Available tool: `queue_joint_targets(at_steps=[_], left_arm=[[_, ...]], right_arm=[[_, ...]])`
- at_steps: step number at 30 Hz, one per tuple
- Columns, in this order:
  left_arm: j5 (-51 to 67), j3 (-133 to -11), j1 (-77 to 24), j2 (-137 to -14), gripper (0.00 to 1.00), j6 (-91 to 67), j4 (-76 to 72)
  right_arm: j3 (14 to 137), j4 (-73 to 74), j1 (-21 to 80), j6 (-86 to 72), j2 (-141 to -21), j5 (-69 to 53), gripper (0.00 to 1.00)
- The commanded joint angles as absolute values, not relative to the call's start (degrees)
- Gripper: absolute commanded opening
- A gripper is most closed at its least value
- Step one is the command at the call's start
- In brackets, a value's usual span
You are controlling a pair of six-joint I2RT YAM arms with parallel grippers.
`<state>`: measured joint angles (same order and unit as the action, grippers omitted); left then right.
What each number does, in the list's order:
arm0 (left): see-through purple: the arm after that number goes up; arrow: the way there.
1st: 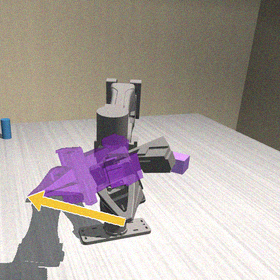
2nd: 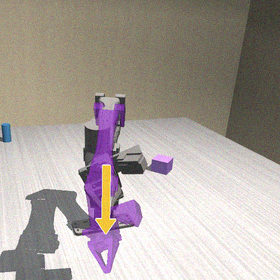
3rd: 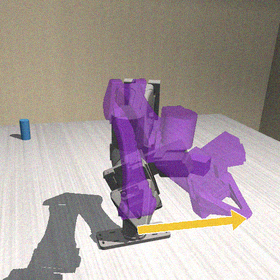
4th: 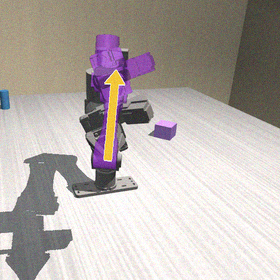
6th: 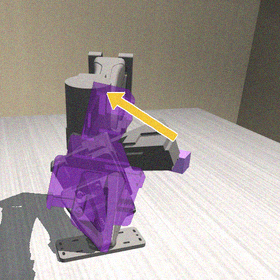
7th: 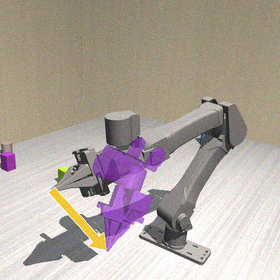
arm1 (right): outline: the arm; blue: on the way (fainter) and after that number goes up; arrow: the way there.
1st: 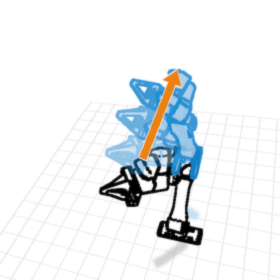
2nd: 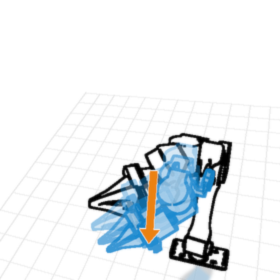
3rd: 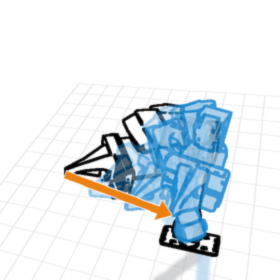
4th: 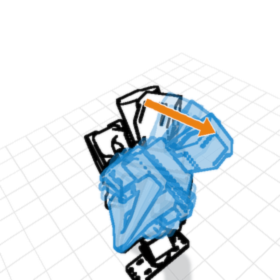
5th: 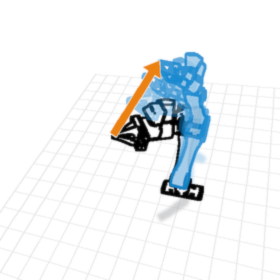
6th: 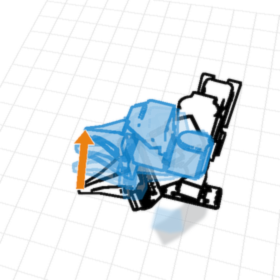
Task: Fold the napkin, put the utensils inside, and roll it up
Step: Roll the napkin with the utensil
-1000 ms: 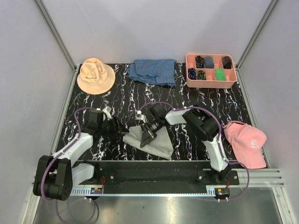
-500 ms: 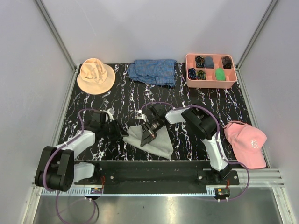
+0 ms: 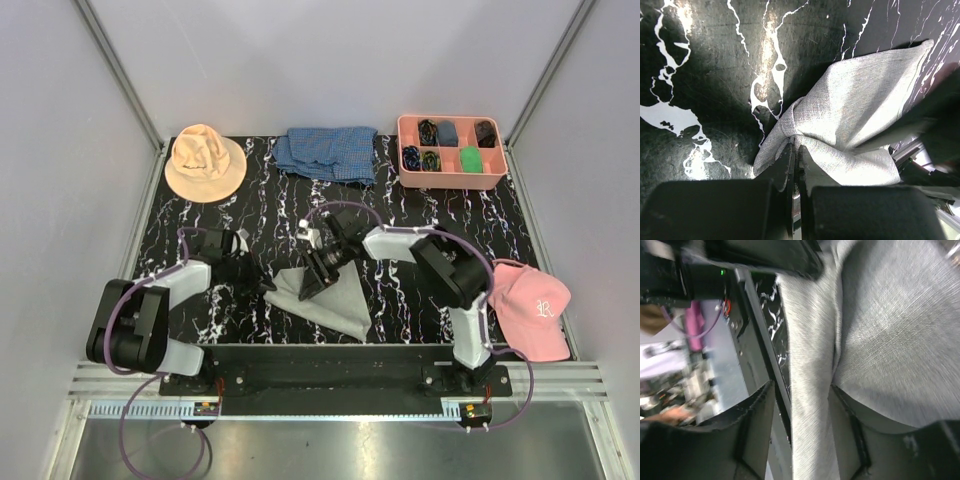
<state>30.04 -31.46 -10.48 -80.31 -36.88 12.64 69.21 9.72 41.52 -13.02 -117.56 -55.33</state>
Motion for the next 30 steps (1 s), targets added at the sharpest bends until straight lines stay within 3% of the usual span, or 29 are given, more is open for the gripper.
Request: queue_joint_targets(at_steps=[1, 4, 12, 30], left_arm=[[29.18, -33.57, -10.72, -81.82, 0.0, -34.54, 15.55], [29.18, -34.28, -10.72, -82.35, 0.0, -34.45, 15.73], [29.44, -35.68, -10.72, -83.94, 0.0, -33.93, 16.61], [29.62, -37.18, -10.72, -84.99, 0.0, -33.84, 17.4]], right_arm=[[67.07, 10.02, 41.04, -10.38, -105.14, -40.74, 0.59], [63.47, 11.24, 43.15, -6.26, -97.5, -31.4, 0.63], [57.83, 11.69, 55.8, -0.8, -92.37, -10.39, 0.65], [57.75, 10.64, 62.67, -0.26, -99.92, -9.58, 0.6]])
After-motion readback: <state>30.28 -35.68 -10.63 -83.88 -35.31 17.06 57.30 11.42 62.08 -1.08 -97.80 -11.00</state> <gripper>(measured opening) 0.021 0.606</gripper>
